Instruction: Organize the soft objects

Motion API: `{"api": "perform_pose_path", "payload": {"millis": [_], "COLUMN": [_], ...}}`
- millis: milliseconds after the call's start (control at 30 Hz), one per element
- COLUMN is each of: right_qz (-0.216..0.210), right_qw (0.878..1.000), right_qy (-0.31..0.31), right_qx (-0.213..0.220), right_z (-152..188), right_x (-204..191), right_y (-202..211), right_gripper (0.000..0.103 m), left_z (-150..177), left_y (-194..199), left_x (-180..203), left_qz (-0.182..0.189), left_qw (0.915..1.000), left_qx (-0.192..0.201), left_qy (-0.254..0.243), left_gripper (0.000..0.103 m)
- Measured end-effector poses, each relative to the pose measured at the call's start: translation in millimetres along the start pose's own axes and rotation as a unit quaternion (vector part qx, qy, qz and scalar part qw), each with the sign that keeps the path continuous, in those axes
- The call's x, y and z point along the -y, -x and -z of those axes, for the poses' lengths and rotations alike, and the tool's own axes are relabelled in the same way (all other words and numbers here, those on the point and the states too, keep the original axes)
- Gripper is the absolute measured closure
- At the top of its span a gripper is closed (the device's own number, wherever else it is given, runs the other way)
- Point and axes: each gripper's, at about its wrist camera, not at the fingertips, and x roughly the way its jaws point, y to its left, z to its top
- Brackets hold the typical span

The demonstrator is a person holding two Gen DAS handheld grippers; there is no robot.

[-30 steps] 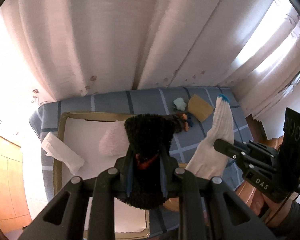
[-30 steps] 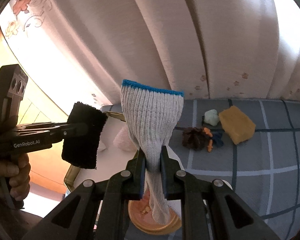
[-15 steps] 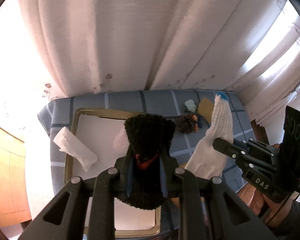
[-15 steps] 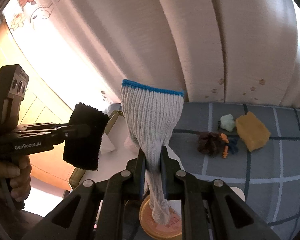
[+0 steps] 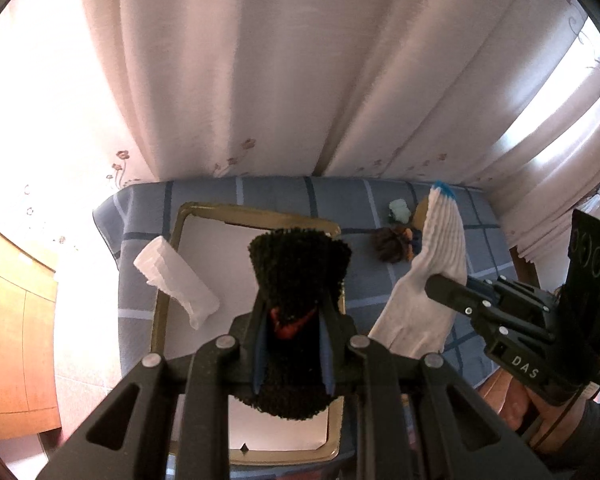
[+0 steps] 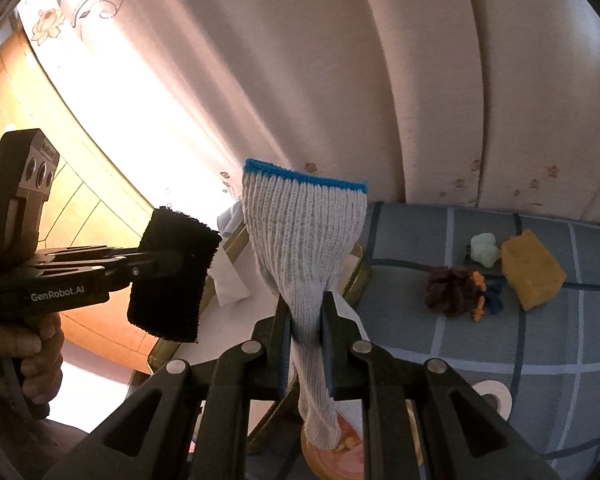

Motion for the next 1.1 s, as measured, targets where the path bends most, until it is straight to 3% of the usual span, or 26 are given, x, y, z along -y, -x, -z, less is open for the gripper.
{"api": "perform_pose_path", "payload": {"millis": [800,1100], "right_qz": [-0.009,-0.017], "right_qw": [0.999,0.998], "right_qy": [0.026,0.037], "right_qx": [-0.026,-0.044], "right_z": [-6.2,-4.6], "right_x": [-15.4,-20.8], "right_y": [-21.8,-36.8], "right_gripper": [0.089,0.089], "left_z": [6.9,12.4], "left_y": [-0.7,-13.8], "left_x": [-23.6,-39.4], "left_qz": [-0.005,-0.009], "left_qw": [0.9997,0.9990], "left_qx": [-0.006,-0.026], "left_qy": [0.021,0.036], "left_gripper": [0.084,0.084]}}
